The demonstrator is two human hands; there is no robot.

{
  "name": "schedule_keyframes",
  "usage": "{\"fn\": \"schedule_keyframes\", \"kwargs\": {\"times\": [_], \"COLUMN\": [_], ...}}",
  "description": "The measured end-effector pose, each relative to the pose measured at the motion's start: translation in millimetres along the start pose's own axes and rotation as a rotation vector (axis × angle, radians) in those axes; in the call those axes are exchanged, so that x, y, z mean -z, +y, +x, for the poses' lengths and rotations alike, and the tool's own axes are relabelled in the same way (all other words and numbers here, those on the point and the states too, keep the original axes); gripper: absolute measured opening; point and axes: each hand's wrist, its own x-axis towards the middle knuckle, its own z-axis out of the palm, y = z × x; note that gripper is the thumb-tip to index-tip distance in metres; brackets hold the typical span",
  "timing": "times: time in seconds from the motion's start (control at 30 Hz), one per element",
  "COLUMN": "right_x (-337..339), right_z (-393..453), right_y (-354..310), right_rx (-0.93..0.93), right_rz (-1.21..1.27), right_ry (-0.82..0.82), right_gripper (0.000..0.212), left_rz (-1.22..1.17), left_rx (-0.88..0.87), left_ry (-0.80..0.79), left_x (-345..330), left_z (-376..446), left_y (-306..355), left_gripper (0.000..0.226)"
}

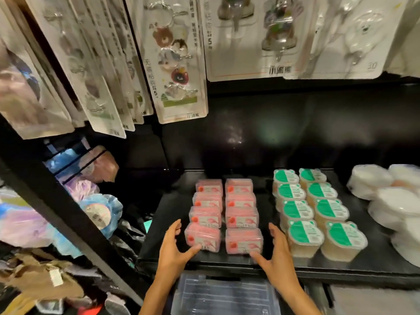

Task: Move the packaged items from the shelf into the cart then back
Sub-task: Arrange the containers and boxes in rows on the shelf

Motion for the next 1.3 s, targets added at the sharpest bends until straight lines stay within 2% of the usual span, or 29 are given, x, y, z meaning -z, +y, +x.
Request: {"fn": "schedule_keyframes", "kwargs": {"times": [0.13, 0.27, 0.43, 0.53, 0.63, 0.7, 0.83, 1.03, 1.17, 1.3], "right_x": [-13, -17, -18, -21, -22, -23, -23, -20, -18, -16], "right_z": [4, 7, 6, 6, 7, 7, 7, 5, 3, 2], "right_y": [7, 12, 7, 10, 14, 15, 14, 8, 5, 4], "right_rx": [-0.083, -0.073, -0.038, -0.024, -0.022, -0.017, -0.021, -0.047, -0.038, -0.029], "right_rz": [0.095, 0.114, 0.121, 0.107, 0.103, 0.105, 0.123, 0.183, 0.204, 0.201], "right_ry": [0.009, 0.009, 0.04, 0.059, 0.056, 0.05, 0.04, 0.023, 0.018, 0.007], "right_gripper": [0.09, 0.077, 0.058, 0.055, 0.053, 0.052, 0.048, 0.042, 0.04, 0.039], "left_rz": [-0.059, -0.097, -0.094, -0.095, -0.122, -0.134, -0.132, -0.153, -0.141, -0.15], "left_rx": [-0.011, -0.045, -0.074, -0.095, -0.11, -0.123, -0.135, -0.154, -0.144, -0.137], "left_ry": [-0.118, -0.187, -0.178, -0.183, -0.209, -0.224, -0.229, -0.232, -0.23, -0.236], "left_x": [-2, -3, -1, 2, 5, 6, 8, 11, 10, 11], "left_z": [12, 20, 26, 26, 23, 21, 20, 17, 16, 16], "left_y": [-10, -14, -22, -25, -24, -26, -28, -25, -25, -23], "left_gripper": [0.068, 0.059, 0.044, 0.036, 0.037, 0.048, 0.036, 0.053, 0.038, 0.039]}}
